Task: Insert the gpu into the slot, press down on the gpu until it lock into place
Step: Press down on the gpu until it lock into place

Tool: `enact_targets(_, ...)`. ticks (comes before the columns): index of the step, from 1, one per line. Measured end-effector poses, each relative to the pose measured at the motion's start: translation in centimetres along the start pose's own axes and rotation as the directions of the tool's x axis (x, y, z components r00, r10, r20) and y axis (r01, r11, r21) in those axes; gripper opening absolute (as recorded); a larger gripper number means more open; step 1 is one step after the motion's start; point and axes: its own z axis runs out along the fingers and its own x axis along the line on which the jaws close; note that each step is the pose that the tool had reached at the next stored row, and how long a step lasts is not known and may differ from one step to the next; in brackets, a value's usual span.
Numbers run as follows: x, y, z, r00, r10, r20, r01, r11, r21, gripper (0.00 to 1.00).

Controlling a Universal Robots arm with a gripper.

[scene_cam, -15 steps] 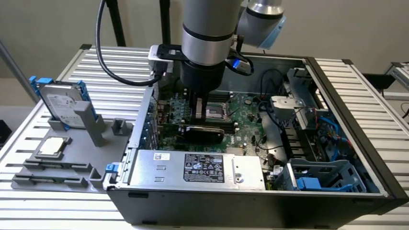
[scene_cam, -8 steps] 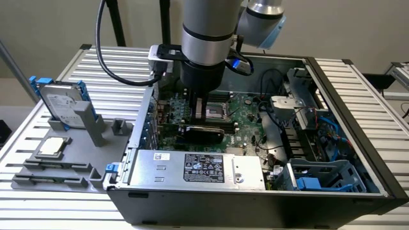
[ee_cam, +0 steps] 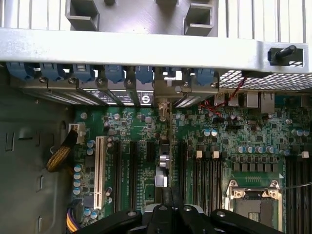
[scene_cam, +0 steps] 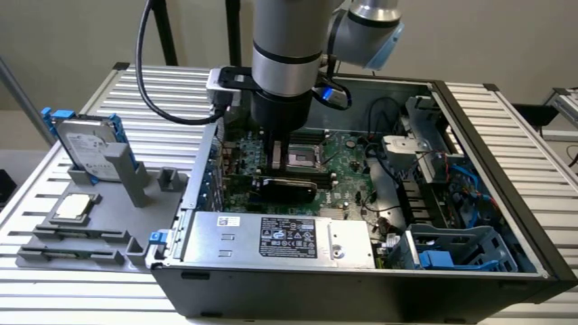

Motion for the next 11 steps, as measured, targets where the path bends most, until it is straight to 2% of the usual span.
enact_targets(11, -0.1, 0.18, 1.46, 1.0000, 0.000, -0.0097, 0.000, 1.0000, -0.0002, 0.11)
